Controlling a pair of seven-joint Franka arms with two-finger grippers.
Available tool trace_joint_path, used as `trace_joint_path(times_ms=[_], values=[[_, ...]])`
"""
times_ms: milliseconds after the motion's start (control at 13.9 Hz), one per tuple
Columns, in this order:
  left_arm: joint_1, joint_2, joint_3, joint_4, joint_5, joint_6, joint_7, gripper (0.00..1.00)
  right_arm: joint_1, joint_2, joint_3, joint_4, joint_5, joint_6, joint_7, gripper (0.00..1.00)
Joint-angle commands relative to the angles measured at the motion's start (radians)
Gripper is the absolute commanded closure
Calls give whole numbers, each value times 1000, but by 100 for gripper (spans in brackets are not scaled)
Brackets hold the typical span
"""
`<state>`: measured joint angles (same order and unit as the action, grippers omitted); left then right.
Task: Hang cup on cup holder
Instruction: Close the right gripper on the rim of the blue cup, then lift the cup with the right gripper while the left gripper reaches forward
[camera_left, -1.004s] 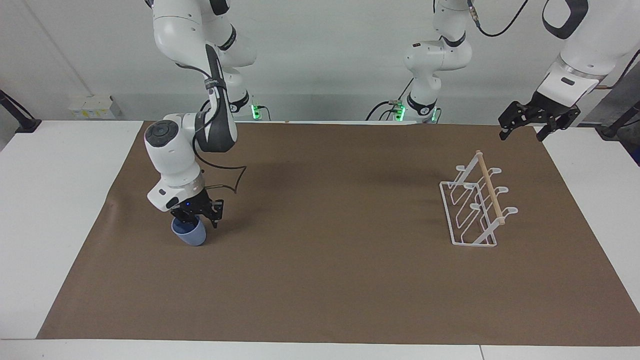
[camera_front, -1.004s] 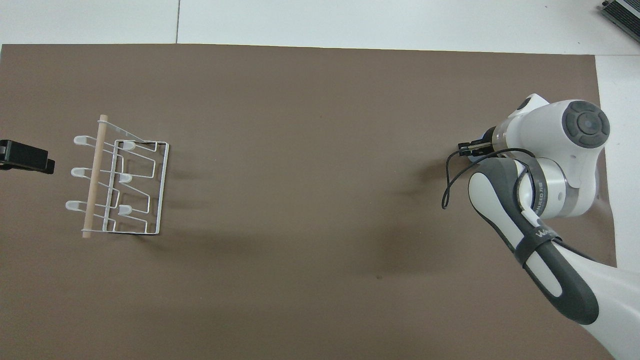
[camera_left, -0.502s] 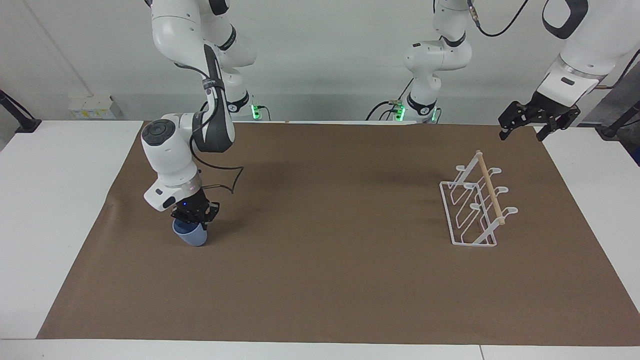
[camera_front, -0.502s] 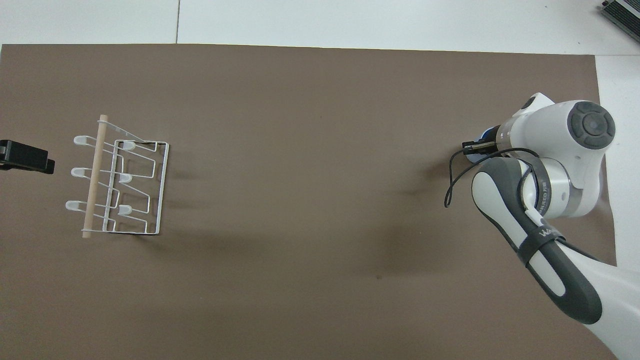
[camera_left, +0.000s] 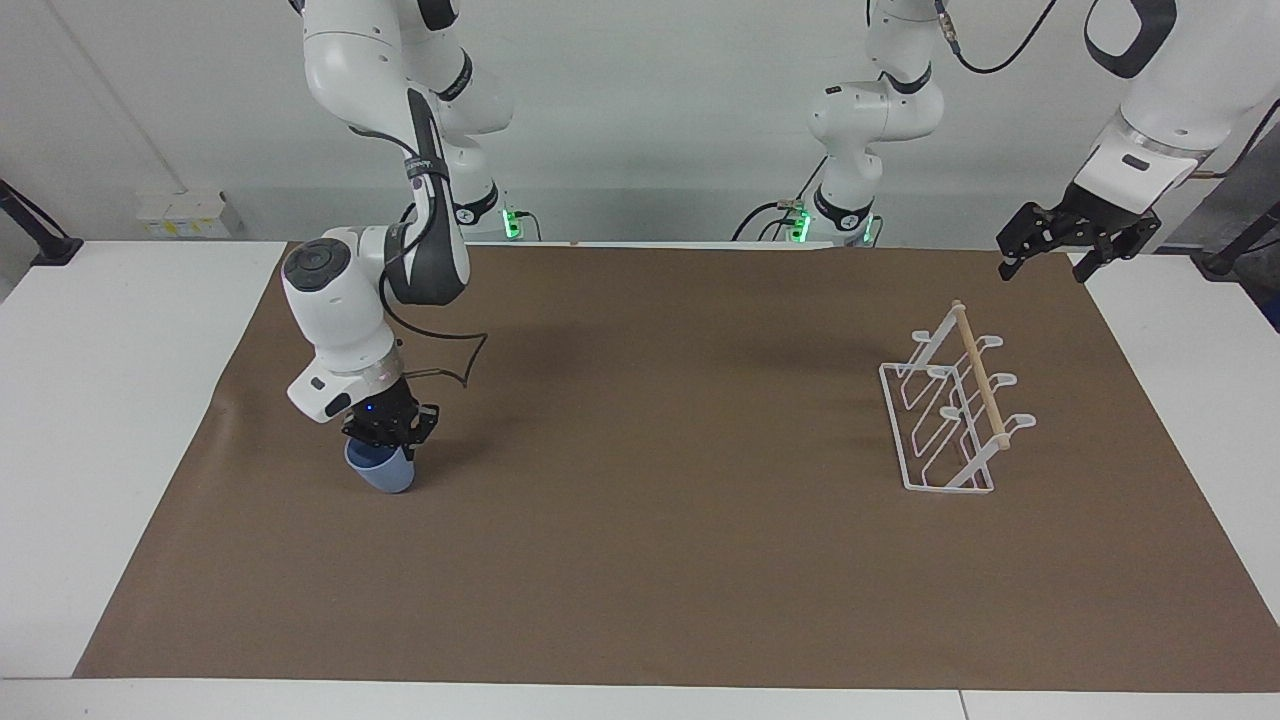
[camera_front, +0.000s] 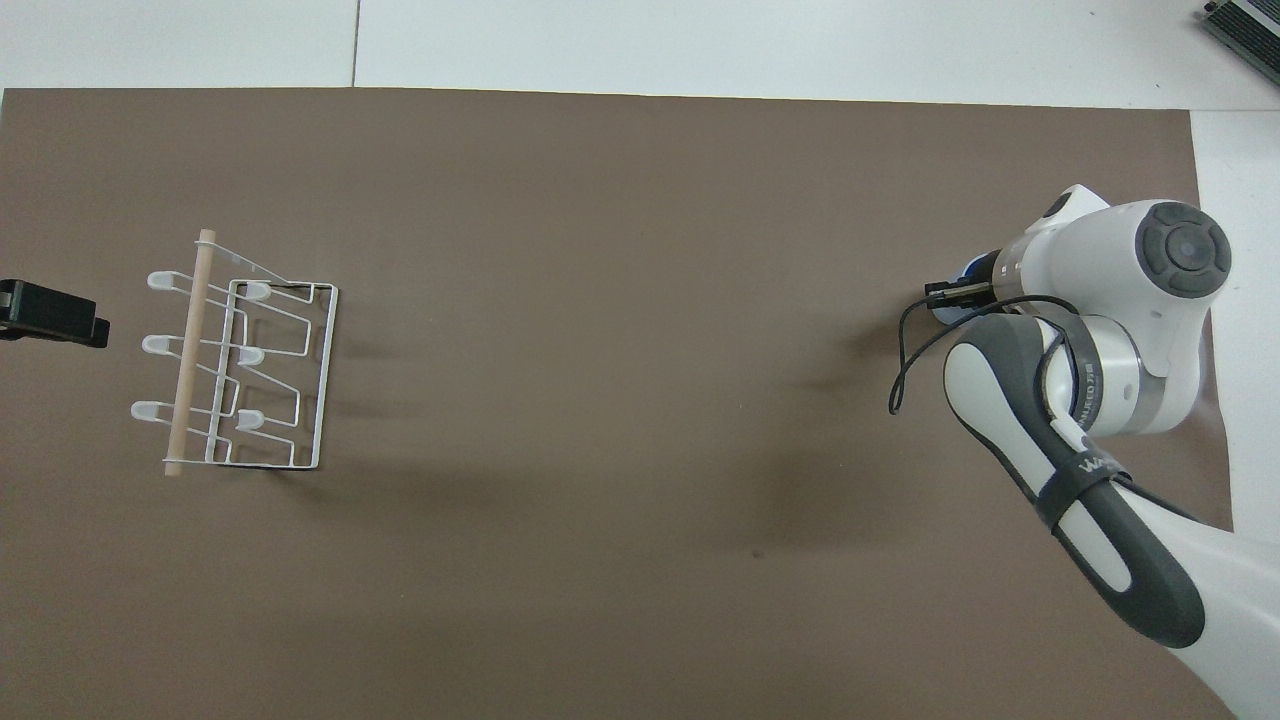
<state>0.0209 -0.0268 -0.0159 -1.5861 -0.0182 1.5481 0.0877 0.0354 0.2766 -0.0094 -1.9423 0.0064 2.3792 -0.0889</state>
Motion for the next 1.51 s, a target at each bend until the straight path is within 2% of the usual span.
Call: trace_joint_path(times_ms=[0, 287, 574, 717, 933, 1148, 1435], values=[[10, -19, -6, -12, 17, -10, 0, 0, -12, 3, 6, 58, 14, -35, -35, 100], [-44, -24, -16, -14, 17, -10, 1, 0, -11, -2, 6, 199, 14, -223, -35, 100], [-44, -24, -13, -17, 17, -11, -6, 0, -9, -17, 8, 333, 17, -405, -35, 100], [-33, -24, -13, -20, 17, 6, -26, 0, 1, -23, 12, 373, 23, -433, -32, 100], [-32, -7, -13, 6, -15, 20, -159, 0, 3, -25, 61, 399, 130, -425, -22, 100], [-45, 16, -16, 63, -94, -20, -444, 0, 8, -25, 101, 404, 294, -397, 46, 100], [-82, 18, -65, 77, -267, -13, -993, 0, 124, -20, 115, 413, 431, -293, 225, 100]])
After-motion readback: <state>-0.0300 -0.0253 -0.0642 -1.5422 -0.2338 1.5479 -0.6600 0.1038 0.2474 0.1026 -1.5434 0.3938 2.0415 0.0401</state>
